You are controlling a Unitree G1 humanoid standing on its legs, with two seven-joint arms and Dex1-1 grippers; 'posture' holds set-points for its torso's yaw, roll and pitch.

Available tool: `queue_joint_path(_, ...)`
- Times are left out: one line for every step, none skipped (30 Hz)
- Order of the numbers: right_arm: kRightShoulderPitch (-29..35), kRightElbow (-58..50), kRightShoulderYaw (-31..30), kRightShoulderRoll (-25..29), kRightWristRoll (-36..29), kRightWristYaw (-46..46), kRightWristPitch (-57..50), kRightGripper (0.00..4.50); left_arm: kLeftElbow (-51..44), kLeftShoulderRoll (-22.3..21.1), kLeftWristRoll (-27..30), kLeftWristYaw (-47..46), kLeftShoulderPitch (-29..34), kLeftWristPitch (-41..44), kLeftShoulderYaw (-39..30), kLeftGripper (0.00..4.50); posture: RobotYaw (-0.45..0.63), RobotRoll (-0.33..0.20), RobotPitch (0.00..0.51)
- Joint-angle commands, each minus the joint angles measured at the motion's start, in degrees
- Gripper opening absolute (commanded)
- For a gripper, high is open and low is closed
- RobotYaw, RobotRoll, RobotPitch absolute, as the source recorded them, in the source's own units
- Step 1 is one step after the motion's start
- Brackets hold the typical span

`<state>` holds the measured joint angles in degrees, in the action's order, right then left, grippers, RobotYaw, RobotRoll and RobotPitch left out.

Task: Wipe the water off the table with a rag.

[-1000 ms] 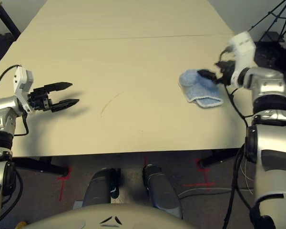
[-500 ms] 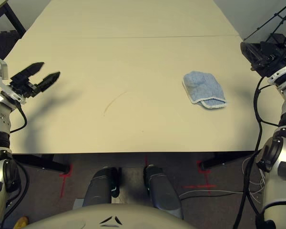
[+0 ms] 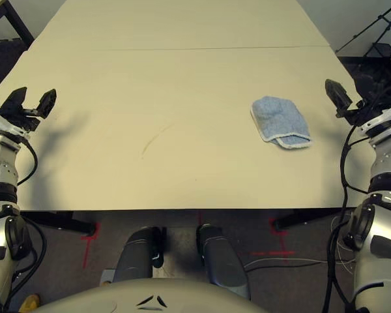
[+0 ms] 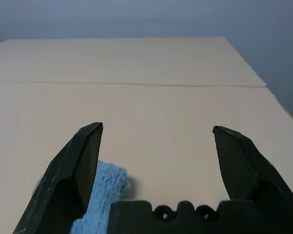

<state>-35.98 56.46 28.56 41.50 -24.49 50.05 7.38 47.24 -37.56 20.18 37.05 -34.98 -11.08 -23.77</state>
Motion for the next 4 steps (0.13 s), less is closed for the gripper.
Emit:
queue_joint_path(1.90,0.14,1.52,-0.52,-1.01,-0.90,1.33,4.48,1.78,0.07,-0.80,-0.84,-0.57,-0.79,0.23,4.50,-0.14,0.000,0.176)
queue_joint_path(2.36,0.03,1.56,-0.75,-1.09,-1.04,1.34,4.48,2.16,-0.02,-0.89,-0.94,-0.91,-0.87,0.30,4.50,-0.15,0.000,0.177)
queue_joint_path(2.67,-0.01,1.62,-0.92,-1.09,-1.13,1.40,4.48,2.49,-0.13,-1.01,-1.04,-1.23,-0.94,0.39,4.50,-0.15,0.000,0.178)
queue_joint_path(2.85,-0.16,1.74,-1.11,-1.12,-1.28,1.33,4.48,3.00,-0.24,-1.13,-1.12,-1.62,-1.03,0.47,4.50,-0.15,0.000,0.178)
